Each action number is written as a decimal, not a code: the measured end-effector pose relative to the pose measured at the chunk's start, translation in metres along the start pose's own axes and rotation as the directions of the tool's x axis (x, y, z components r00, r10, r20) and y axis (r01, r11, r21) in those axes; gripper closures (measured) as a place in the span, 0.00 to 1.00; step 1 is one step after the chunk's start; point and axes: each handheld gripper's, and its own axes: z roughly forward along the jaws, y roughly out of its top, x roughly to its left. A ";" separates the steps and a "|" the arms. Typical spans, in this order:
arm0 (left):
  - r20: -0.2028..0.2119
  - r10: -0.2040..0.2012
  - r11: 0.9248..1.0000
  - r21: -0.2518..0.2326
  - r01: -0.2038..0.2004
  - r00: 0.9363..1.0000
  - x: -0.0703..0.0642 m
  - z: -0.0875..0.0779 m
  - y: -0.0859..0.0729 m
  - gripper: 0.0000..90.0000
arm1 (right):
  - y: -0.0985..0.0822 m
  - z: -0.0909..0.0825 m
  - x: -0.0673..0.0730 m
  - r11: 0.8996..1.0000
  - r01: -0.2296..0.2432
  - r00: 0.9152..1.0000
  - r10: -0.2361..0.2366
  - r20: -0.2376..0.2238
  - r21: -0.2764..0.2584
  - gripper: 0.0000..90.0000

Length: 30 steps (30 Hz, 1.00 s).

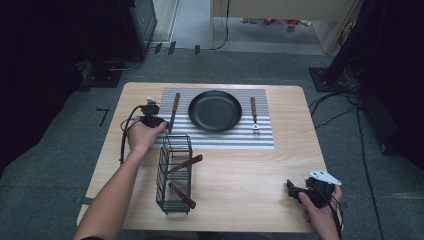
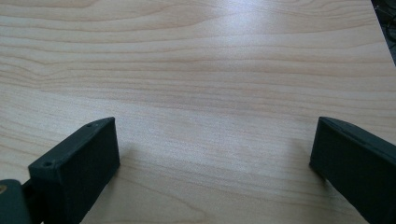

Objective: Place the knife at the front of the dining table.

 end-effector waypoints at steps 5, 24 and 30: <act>0.004 0.000 1.000 0.002 0.000 1.000 0.000 0.000 0.000 1.00 | 0.000 0.000 0.000 1.000 0.000 1.000 0.000 0.000 0.000 0.01; 0.006 0.021 1.000 0.009 -0.021 1.000 -0.008 0.003 0.001 1.00 | 0.000 0.000 0.000 1.000 0.000 1.000 0.000 0.000 0.000 0.01; 0.021 0.019 1.000 0.004 -0.019 1.000 -0.007 0.001 0.000 0.96 | 0.000 0.000 0.000 1.000 0.000 1.000 0.000 0.000 0.000 0.01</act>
